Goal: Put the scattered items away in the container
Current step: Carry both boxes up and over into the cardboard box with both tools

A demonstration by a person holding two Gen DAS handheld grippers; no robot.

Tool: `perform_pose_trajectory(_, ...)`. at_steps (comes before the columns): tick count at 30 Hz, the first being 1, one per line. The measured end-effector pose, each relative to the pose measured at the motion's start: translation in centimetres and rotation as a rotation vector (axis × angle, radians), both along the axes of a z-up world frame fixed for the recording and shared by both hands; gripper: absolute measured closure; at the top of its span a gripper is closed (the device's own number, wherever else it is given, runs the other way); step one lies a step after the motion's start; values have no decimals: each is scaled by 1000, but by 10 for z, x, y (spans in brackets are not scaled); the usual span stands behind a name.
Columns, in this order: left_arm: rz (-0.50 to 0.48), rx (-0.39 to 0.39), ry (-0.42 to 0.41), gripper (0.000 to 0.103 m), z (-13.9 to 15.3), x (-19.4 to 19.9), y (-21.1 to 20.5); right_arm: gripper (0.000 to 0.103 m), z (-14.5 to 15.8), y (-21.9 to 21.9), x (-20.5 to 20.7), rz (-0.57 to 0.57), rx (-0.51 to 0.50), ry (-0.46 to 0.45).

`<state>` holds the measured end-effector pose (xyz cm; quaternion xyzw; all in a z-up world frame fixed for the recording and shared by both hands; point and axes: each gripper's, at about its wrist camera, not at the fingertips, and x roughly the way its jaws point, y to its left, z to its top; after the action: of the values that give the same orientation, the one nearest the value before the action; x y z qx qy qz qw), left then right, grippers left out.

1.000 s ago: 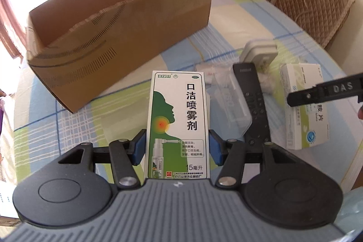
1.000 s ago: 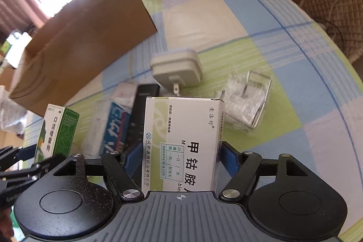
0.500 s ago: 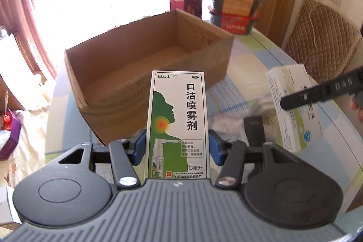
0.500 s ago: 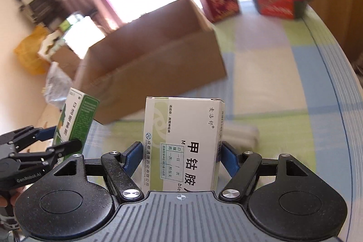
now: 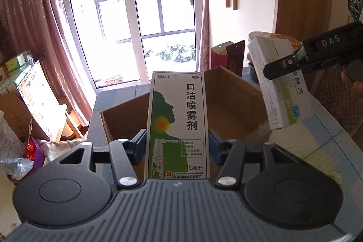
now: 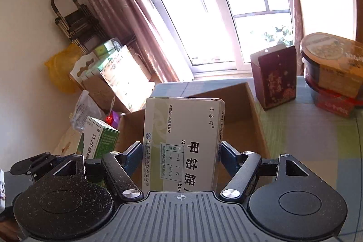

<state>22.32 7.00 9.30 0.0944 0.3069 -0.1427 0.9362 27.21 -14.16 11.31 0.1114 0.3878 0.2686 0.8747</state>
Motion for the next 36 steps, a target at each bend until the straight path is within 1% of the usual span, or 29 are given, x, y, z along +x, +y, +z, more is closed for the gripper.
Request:
perform_pose_trajectory(2,6,2,-4,52,-1,15,-3,28,-2,12,19,23,-1,7)
perform_pose_trajectory(5,19,7,-2,52,-6,36,-6,28,-12,28,40,56,-34,18)
perform_pose_trajectory(8,33,15,14,52,-17,55,-8,28,-31,40,61,90,-80,33)
perform_pose_trajectory(11,49,16,54,52,-34,71,-7,28,-54,49,77,127,-133,58)
perform_pose_trajectory(16,82,18,153,52,-64,95,-7,28,-98,59,99,190,-232,129)
perform_pose_trajectory(19,117,26,235,52,-85,107,-10,28,-120,66,114,215,-268,178)
perform_pose_trajectory(23,171,-6,350,52,-111,124,-12,28,-146,73,130,239,-313,248)
perform_pose_trajectory(29,211,-40,466,52,-136,137,-18,28,-172,81,148,272,-374,338)
perform_pose_trajectory(31,215,-44,486,52,-138,138,-17,27,-176,82,153,274,-388,369)
perform_pose_trajectory(32,218,-46,494,51,-139,138,-16,22,-178,82,155,279,-393,381)
perform_pose_trajectory(33,222,-46,498,42,-138,138,-14,8,-178,81,155,287,-390,385)
perform_pose_trajectory(34,227,-45,500,28,-137,138,-12,7,-178,80,155,294,-386,390)
perform_pose_trajectory(35,232,-44,502,24,-135,138,-10,7,-178,79,155,301,-383,395)
perform_pose_trajectory(36,237,-41,501,23,-134,138,-8,7,-178,78,155,308,-379,399)
